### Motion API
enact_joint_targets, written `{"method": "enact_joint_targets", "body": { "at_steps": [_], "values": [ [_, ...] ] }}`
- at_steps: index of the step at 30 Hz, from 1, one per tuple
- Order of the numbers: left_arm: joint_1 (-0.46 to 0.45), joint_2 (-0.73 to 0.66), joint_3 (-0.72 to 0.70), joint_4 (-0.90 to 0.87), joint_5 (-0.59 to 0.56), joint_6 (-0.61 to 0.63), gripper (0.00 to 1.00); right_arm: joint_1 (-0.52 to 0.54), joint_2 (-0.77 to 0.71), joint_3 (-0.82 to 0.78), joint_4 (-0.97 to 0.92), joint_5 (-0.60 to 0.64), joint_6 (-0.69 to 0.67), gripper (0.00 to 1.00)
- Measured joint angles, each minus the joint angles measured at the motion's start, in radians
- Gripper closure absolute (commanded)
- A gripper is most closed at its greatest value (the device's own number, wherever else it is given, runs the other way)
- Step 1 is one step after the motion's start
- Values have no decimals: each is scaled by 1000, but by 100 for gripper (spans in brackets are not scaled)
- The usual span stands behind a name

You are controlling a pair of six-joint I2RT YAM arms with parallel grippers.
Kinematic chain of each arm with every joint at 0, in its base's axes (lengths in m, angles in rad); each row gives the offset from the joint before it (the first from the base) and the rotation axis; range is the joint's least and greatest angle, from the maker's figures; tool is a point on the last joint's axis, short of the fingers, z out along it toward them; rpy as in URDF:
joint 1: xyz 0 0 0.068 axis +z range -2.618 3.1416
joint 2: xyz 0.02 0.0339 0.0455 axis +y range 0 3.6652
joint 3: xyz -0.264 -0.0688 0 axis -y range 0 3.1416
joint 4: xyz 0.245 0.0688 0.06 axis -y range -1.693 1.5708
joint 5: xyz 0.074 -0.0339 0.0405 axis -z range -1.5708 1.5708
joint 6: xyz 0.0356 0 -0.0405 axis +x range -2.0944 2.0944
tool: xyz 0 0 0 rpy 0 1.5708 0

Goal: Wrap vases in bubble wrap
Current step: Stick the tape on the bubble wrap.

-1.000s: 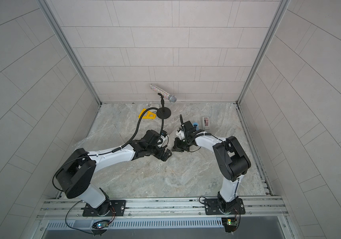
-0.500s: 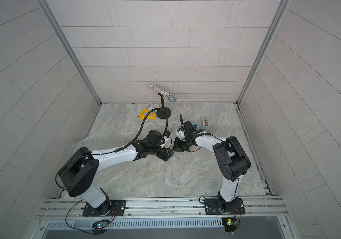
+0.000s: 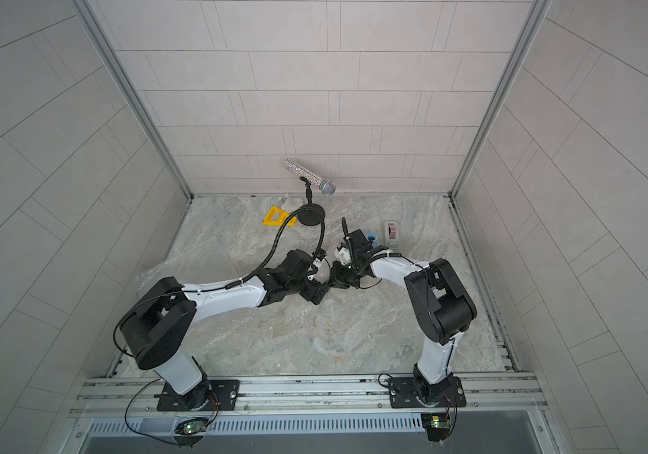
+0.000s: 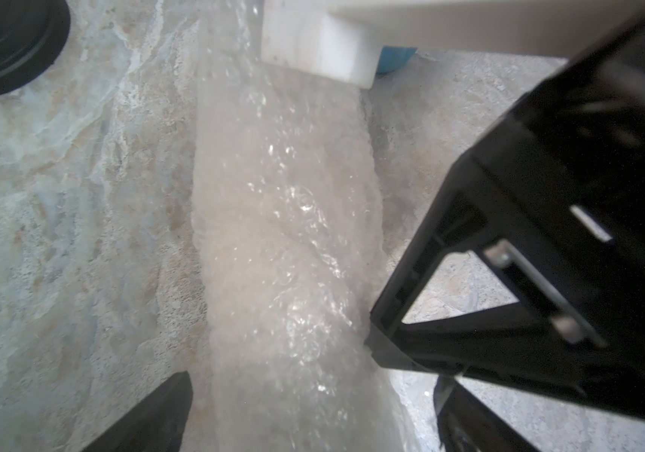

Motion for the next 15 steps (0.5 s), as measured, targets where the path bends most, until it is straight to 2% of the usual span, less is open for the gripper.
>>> {"method": "enact_joint_targets", "body": {
  "at_steps": [15],
  "values": [
    [97,-7,-10,39,0,-99,0,0,1,0,6,-5,0,100]
  ]
}}
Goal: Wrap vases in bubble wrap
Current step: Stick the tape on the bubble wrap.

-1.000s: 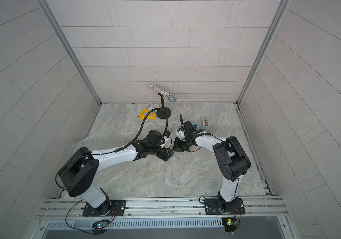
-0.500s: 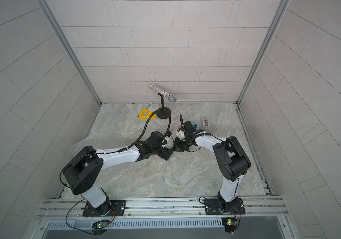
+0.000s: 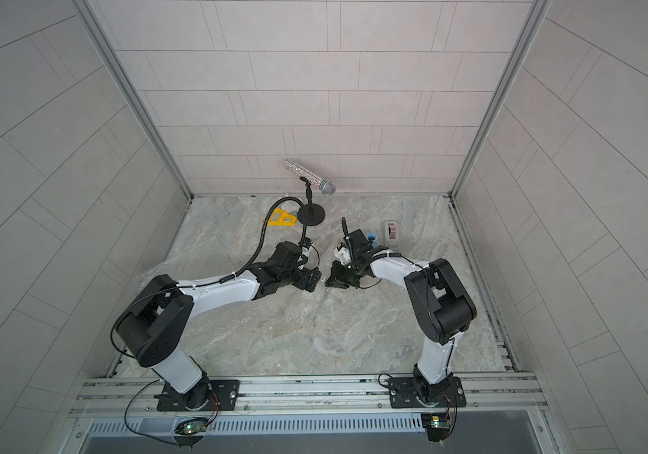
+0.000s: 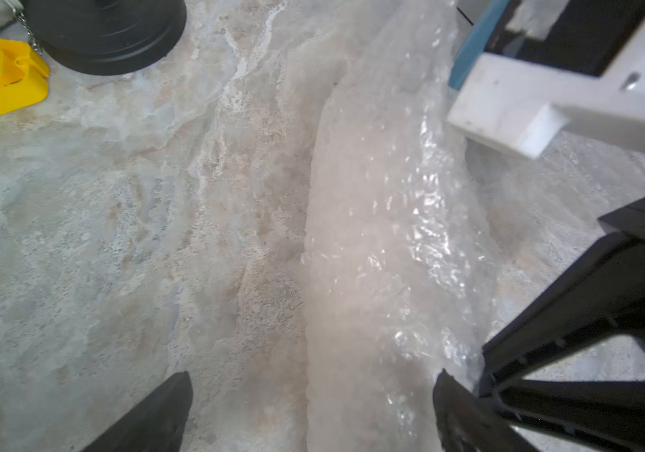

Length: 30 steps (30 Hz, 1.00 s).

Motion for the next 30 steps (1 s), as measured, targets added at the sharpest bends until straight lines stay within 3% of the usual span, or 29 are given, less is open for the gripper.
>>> {"method": "enact_joint_targets", "body": {
  "at_steps": [12,22,30],
  "values": [
    [10,-1,57,-111,64,-35,2,0,0,0,0,-2,0,100],
    [14,-80,67,-146,159,-103,2,0,4,0,0,-2,0,100],
    [14,3,121,-193,198,-93,0,0,5,0,0,-2,0,100]
  ]
}}
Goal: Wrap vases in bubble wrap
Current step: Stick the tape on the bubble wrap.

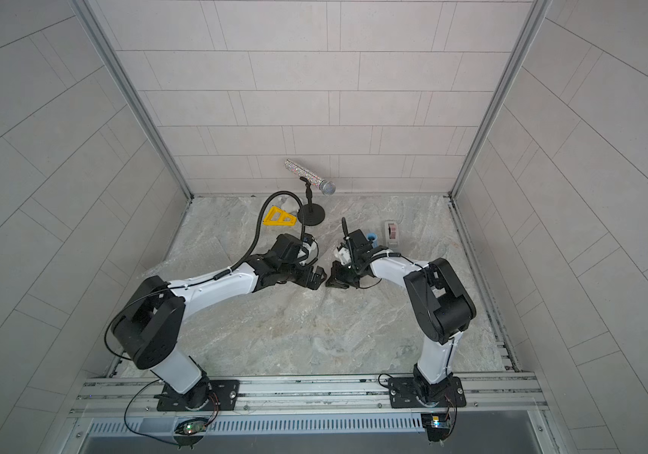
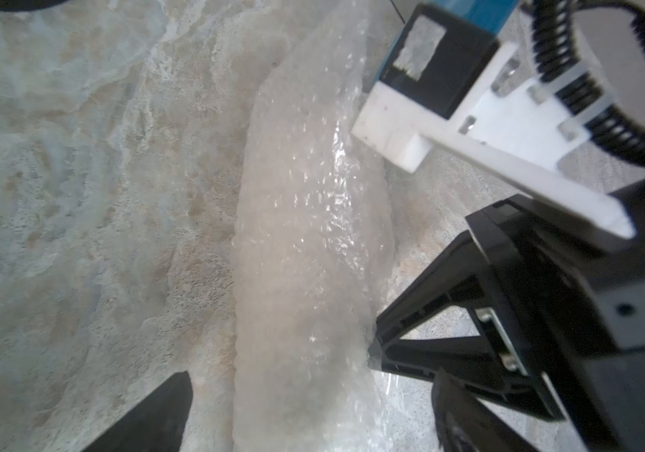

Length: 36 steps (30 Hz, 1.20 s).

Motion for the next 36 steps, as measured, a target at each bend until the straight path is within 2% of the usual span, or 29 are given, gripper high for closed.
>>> {"method": "enact_joint_targets", "body": {
  "at_steps": [5,16,24,31,36],
  "values": [
    [0,47,20,-20,0,2,1,0,0,0,0,0,0,100],
    [48,92,35,-10,36,-13,18,0,0,0,0,0,0,100],
    [70,103,-5,43,109,-17,19,0,4,0,0,0,0,100],
    [70,103,-33,84,114,-17,27,0,6,0,-4,1,0,100],
    [69,103,-42,102,115,-15,29,0,5,0,-18,13,-5,99]
  ]
}}
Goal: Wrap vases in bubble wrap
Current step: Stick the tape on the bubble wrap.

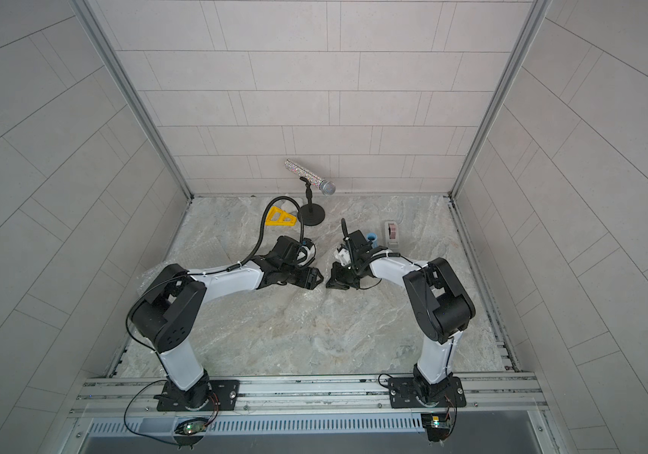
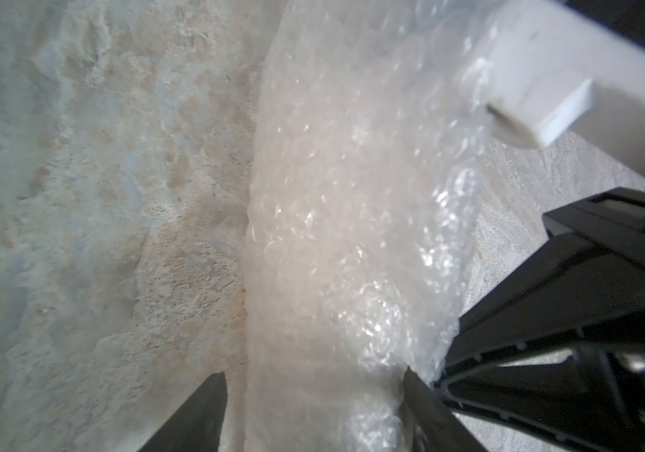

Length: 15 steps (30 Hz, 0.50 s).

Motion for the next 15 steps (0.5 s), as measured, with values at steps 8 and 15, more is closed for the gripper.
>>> {"method": "enact_joint_targets", "body": {
  "at_steps": [8,15],
  "values": [
    [-2,-5,-15,26,-8,5,30,1,-17,-7,-19,19,-6,78],
    [-3,-6,-23,43,-10,6,31,1,-45,-20,-38,37,-14,59]
  ]
}}
